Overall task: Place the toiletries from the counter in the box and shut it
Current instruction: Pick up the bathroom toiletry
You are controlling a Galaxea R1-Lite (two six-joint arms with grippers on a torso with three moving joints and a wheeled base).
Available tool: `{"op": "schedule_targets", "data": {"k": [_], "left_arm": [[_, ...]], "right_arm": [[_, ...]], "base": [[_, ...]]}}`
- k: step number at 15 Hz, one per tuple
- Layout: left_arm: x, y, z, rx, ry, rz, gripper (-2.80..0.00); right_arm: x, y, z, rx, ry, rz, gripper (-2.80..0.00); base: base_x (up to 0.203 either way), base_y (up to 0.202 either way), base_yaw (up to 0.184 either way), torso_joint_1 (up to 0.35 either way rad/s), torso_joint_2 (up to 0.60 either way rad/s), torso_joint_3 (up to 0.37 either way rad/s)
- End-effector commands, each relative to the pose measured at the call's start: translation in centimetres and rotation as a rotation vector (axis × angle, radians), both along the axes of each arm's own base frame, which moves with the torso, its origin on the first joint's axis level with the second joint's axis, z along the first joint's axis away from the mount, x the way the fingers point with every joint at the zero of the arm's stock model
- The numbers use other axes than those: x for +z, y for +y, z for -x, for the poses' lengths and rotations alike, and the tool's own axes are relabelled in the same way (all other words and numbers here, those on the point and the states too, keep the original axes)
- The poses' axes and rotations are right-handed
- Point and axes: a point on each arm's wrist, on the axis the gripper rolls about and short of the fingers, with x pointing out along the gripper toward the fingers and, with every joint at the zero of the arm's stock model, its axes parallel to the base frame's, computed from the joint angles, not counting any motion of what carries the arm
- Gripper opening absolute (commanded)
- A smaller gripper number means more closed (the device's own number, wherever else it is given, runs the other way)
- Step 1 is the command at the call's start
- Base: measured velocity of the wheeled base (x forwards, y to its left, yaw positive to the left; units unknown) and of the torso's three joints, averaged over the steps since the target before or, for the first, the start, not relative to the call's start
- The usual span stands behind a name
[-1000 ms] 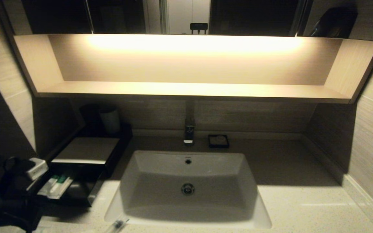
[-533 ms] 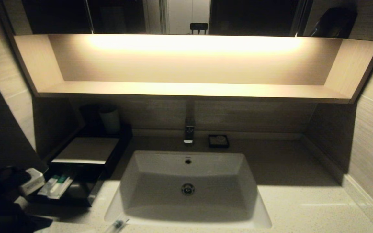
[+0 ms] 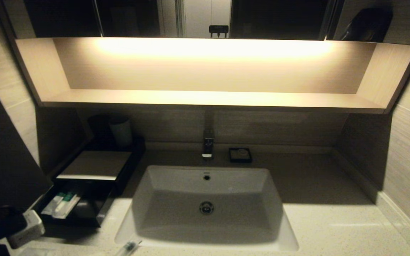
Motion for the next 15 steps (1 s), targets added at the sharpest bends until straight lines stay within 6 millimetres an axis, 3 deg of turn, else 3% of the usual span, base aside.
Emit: {"op": "schedule_targets", "data": {"k": [1, 8, 15], "left_arm": [[-0.1, -0.4, 1.2, -0.033, 0.015, -0.007, -2.80], [0.1, -1.5, 4.5, -0.121, 0.031, -0.047, -2.80], [-0.6, -1.7, 5.5, -0.126, 0.068, -0.046, -2.80]], "right_arm": [[0.0, 0.0, 0.0, 0.000, 0.000, 0.000, -2.80], [0.0, 0.0, 0.0, 0.001, 0.000, 0.000, -2.80], [0.0, 0.0, 0.0, 0.000, 0.000, 0.000, -2.80]], "base": [[0.000, 0.000, 0.000, 0.000, 0.00, 0.000], [0.000, 0.000, 0.000, 0.000, 0.00, 0.000], [0.000, 0.000, 0.000, 0.000, 0.00, 0.000]]}}
